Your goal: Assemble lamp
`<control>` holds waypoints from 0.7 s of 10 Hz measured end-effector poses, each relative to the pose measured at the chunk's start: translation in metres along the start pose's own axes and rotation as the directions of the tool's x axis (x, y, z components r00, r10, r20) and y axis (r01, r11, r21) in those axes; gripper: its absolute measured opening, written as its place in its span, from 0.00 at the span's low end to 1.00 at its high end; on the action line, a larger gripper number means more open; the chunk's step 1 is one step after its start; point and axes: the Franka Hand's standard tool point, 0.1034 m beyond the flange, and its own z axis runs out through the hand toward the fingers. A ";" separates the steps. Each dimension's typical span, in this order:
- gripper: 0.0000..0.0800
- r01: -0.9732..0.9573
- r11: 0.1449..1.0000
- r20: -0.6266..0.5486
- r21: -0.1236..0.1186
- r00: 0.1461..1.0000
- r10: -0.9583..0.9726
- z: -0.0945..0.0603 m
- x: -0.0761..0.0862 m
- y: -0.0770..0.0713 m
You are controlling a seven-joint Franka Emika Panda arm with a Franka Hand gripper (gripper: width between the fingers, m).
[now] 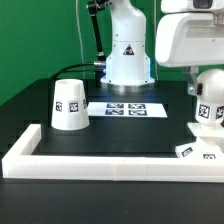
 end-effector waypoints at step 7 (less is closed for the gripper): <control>0.72 -0.413 0.911 0.001 0.005 0.911 0.413 0.000 0.000 0.004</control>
Offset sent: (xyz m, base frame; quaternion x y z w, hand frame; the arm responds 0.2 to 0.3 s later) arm 0.0056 0.0005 -0.0020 -0.0063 0.0159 0.0289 0.9994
